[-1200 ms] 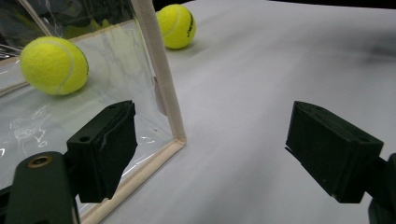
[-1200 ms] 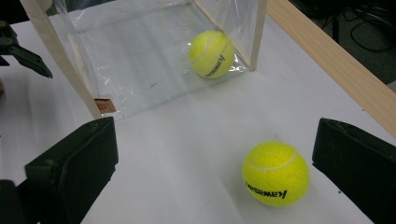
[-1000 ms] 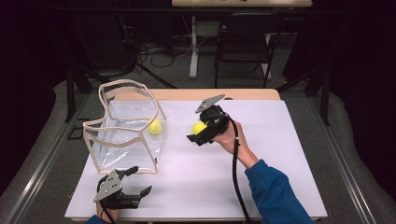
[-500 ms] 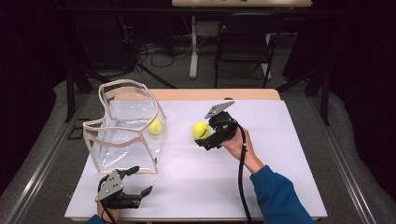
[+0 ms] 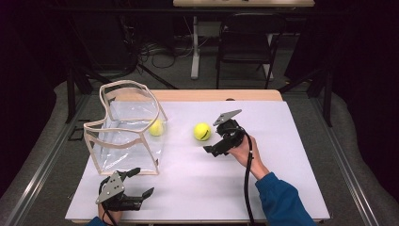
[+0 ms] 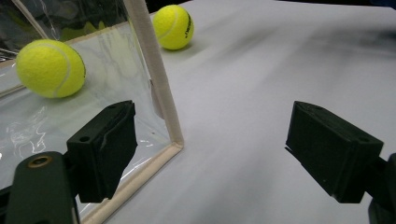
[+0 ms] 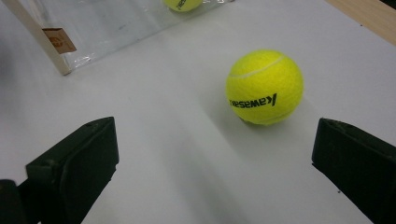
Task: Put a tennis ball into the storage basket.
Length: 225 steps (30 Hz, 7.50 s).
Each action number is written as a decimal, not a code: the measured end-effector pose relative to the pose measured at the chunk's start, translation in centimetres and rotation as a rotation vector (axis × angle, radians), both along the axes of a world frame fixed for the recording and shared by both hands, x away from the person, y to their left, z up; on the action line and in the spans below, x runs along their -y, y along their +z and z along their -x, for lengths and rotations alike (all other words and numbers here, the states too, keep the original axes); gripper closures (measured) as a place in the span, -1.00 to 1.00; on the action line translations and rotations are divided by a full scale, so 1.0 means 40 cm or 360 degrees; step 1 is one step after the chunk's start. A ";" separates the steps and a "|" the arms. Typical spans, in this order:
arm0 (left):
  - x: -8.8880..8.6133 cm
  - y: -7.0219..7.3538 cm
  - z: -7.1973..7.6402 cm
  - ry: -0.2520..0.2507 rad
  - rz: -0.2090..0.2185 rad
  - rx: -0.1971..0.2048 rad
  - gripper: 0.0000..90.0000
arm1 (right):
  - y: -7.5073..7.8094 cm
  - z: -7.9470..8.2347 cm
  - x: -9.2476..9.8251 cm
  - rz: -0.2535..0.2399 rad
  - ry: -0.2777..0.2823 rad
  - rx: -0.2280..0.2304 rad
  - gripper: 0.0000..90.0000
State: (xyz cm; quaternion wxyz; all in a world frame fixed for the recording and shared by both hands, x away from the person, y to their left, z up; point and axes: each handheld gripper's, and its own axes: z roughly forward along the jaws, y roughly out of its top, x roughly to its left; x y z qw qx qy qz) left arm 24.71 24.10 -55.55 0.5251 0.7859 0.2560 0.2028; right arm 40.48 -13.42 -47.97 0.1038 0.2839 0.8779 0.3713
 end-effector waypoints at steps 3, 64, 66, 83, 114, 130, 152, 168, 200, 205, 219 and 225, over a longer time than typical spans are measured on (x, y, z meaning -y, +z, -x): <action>-0.001 0.001 0.002 0.0001 0.0000 0.0002 -0.64 | -0.014 -0.012 0.006 0.0007 -0.0014 -0.0022 -1.00; 0.000 0.000 0.001 -0.0009 0.0001 0.0001 -0.64 | -0.103 -0.205 -0.088 0.0046 -0.0066 -0.0168 -1.00; 0.000 0.000 0.001 -0.0009 0.0001 0.0000 -0.64 | -0.105 -0.206 -0.091 0.0041 -0.0072 -0.0169 -1.00; 0.000 0.000 0.002 -0.0011 -0.0002 0.0002 -0.64 | -0.141 -0.219 -0.114 0.0100 -0.0062 -0.0248 -0.99; -0.002 0.002 0.002 -0.0005 0.0004 0.0008 -0.64 | -0.144 -0.222 -0.108 0.0188 -0.0118 -0.0252 -0.43; -0.003 0.002 0.002 -0.0001 0.0002 0.0011 -0.64 | -0.109 -0.207 -0.092 0.0265 -0.0087 -0.0229 -0.43; -0.003 0.002 0.003 0.0006 0.0010 0.0015 -0.64 | -0.044 -0.184 -0.101 0.0303 -0.0042 -0.0163 -0.43; -0.004 0.002 0.003 0.0004 0.0019 0.0021 -0.64 | 0.002 -0.172 -0.103 0.0310 -0.0022 -0.0120 -0.42; -0.003 0.002 0.003 -0.0002 0.0020 0.0019 -0.64 | 0.106 -0.155 -0.109 0.0291 0.0032 -0.0037 -0.42; -0.003 0.002 0.004 -0.0005 0.0023 0.0020 -0.64 | 0.121 -0.153 -0.113 0.0289 0.0035 -0.0030 -0.42; -0.004 0.003 0.003 -0.0007 0.0022 0.0026 -0.64 | 0.163 -0.146 -0.116 0.0261 0.0055 -0.0003 -0.42; -0.004 0.002 0.003 -0.0007 0.0023 0.0021 -0.64 | 0.177 -0.143 -0.118 0.0249 0.0061 0.0009 -0.42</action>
